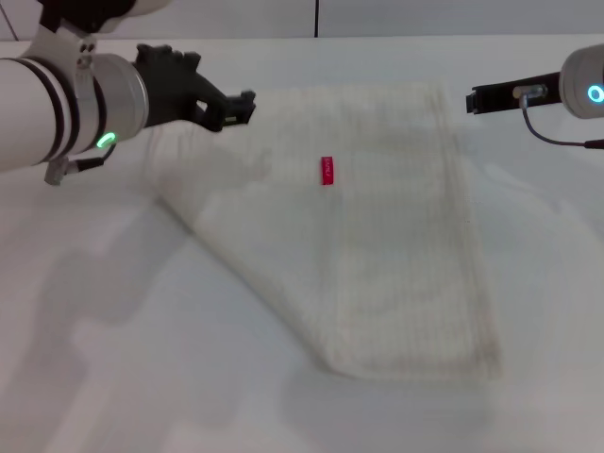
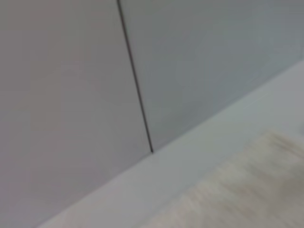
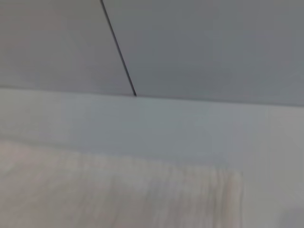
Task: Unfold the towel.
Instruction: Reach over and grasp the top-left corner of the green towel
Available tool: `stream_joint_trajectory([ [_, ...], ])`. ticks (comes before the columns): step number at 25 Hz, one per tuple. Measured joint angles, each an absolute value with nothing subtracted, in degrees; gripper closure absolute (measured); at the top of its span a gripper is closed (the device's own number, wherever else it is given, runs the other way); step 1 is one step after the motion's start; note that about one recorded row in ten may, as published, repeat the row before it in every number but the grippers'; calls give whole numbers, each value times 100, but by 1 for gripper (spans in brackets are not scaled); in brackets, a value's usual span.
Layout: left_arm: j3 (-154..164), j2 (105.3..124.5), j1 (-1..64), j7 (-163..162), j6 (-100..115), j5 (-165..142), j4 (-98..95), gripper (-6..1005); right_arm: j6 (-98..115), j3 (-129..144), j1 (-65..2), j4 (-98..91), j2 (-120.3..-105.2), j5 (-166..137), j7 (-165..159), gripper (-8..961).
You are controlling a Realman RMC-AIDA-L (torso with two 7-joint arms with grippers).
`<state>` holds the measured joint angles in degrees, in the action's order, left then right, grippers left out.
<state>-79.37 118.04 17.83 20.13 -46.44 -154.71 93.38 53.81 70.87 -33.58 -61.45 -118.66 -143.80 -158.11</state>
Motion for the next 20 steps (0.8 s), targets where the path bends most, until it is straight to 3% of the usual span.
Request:
stream_joint_trajectory([
  [4, -7923, 11827, 2001, 2041, -5093, -15459, 9248, 231, 5634, 6895, -3890, -5576, -11791, -14730, -15943, 953],
  [20, -6804, 11865, 2086, 2035, -4080, -15349, 8489, 223, 4936, 6771, -4885, -3807, -11602, -14818, -15829, 953],
])
